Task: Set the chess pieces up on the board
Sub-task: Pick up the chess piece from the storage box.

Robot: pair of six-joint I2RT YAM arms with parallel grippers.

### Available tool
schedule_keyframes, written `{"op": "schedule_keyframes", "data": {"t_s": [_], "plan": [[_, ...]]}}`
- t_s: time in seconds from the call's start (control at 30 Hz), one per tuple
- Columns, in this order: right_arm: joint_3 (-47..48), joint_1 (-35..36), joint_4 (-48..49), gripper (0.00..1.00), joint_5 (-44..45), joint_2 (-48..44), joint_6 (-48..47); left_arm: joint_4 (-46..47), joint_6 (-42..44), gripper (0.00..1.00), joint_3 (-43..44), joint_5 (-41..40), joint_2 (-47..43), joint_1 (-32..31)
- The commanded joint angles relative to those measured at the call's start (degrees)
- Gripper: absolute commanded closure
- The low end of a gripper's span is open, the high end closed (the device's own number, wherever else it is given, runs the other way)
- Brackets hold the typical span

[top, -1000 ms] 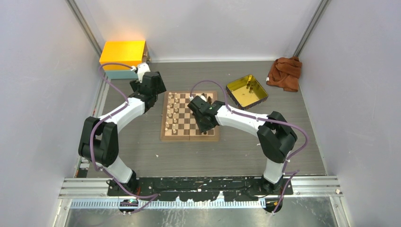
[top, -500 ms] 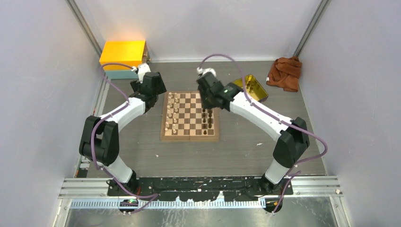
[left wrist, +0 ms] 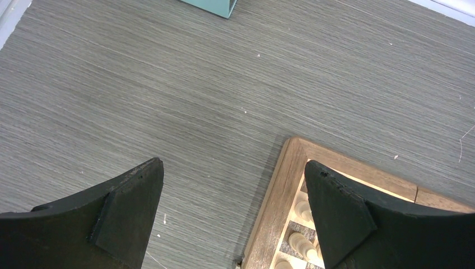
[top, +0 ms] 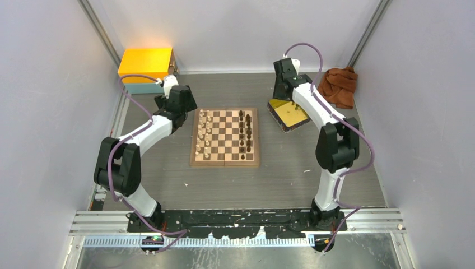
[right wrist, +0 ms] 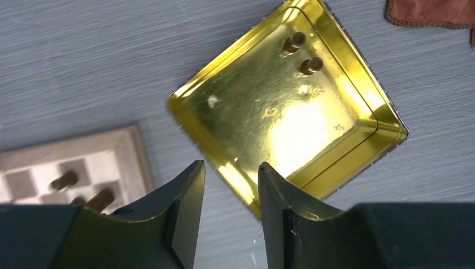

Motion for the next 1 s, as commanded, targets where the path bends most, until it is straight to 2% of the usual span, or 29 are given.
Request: {"op": "schedule_keyframes", "data": {"t_s": [0.0,0.33,0.97], "plan": [[3.84,-3.74,2.67,0.54,0.21,5.18,0.83,3.18,-0.21,0.04,1.99,-0.36,0.38,0.37],[8.50,-9.54,5.28,0.54,-2.21,12.61,1.76,3.27,-0.22,0.04,2.32,-0.44,1.95,0.38],[18.58,-12.82,4.43,0.55,-3.09,21.33,1.52,3.42,-0.22,0.04,4.40,-0.53,4.87,0.55]]}}
